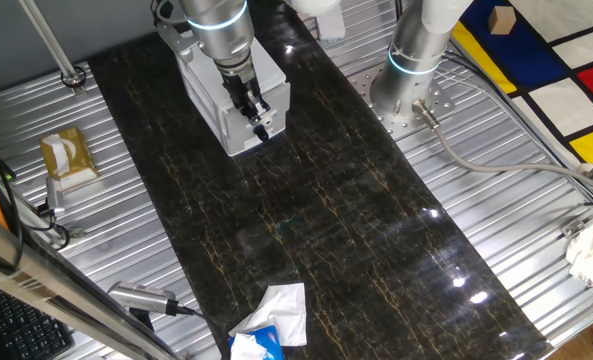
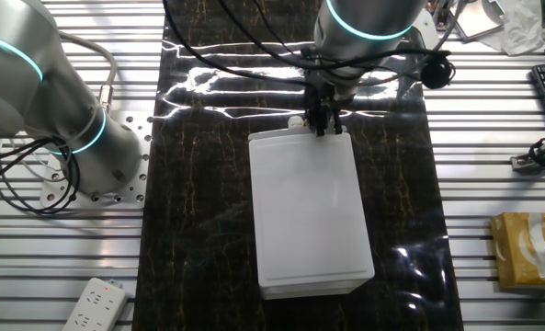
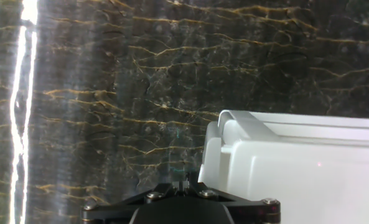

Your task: Use the gripper to push and close the drawer

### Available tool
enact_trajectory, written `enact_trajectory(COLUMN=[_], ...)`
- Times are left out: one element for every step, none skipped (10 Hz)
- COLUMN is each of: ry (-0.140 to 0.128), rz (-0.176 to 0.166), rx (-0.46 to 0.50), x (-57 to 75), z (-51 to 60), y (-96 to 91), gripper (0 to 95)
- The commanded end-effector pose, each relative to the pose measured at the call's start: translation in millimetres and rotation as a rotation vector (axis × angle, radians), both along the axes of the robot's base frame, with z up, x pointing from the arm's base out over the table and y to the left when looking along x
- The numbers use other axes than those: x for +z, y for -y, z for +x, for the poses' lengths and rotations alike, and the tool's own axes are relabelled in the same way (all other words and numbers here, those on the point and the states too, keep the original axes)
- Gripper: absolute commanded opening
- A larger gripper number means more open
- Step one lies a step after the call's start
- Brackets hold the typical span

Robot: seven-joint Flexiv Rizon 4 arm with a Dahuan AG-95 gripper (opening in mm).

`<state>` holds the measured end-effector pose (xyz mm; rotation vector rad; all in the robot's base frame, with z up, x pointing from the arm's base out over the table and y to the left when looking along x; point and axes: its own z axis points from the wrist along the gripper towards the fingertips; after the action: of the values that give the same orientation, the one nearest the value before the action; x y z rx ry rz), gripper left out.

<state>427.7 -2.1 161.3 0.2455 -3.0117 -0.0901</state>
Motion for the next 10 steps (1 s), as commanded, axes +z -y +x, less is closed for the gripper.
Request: enact_trajectory(ry=[-0.005,-0.007,-0.007,-0.005,-0.004,-0.002,0.004,0.006,0.007,0.008], rz=[-0.028,-0.046,-0.049,-0.049,-0.049,-0.05,-0.05,-0.05,-0.05,-0.052], rx=[-0.012,-0.022,-0.027,-0.036,-0.04,-0.045,-0.053,-0.056,-0.056,-0.062], x=[0.8,0.8,0.8,0.8,0.8,0.8,1.1,1.7,1.8,1.6], z=[-0.8,-0.8,-0.8,-0.8,-0.8,-0.8,-0.5,0.1,0.2,0.4], y=[-0.4,-0.4,-0.4,-0.4,-0.4,-0.4,-0.6,-0.9,-1.1,-2.0], gripper=[0.0,0.0,0.0,0.0,0.0,0.0,0.0,0.0,0.0,0.0])
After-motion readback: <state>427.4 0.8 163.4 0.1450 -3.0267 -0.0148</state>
